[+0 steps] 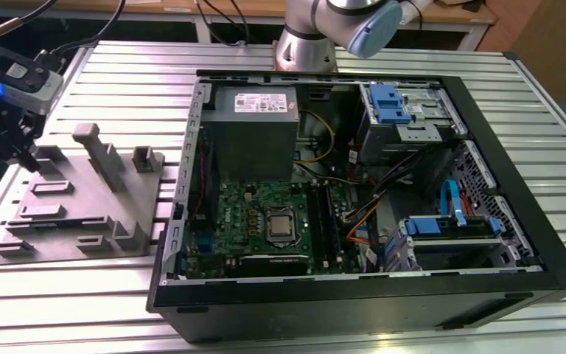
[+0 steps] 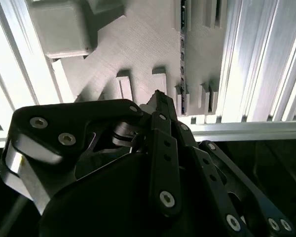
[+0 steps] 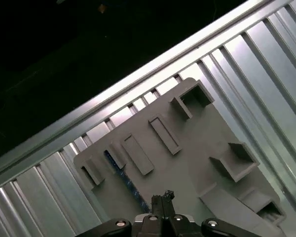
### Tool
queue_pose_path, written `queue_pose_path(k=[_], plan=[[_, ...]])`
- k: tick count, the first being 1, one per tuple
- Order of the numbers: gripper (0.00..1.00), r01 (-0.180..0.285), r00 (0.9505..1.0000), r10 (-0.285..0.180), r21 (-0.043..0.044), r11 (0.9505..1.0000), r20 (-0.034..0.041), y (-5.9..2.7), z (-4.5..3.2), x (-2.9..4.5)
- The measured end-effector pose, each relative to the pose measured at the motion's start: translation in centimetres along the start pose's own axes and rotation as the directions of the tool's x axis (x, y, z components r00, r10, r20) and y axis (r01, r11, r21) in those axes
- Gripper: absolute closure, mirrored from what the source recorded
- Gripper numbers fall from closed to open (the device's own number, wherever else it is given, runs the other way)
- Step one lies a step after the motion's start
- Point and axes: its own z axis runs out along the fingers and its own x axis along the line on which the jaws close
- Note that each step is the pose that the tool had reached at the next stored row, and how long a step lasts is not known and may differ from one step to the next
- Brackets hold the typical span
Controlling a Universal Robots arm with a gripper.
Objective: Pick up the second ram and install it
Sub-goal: 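Pick up the second ram and move it above second insertion slot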
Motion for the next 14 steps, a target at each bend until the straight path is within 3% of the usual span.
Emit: queue_pose_path(k=[4, 7, 11, 14], plan=[[0.9, 0.072, 0.9974, -0.072, -0.0005, 0.9974, -0.0032, 0.0, 0.08, 0.0], [0.9, 0.127, 0.9919, -0.127, -0.0011, 0.9919, -0.0057, 0.0, 0.14, 0.0], [0.9, 0.198, 0.9802, -0.198, -0.002, 0.9802, -0.0089, -0.01, 0.22, 0.0], [0.9, 0.252, 0.9677, -0.252, -0.0025, 0.9678, -0.0112, -0.01, 0.31, 0.0]])
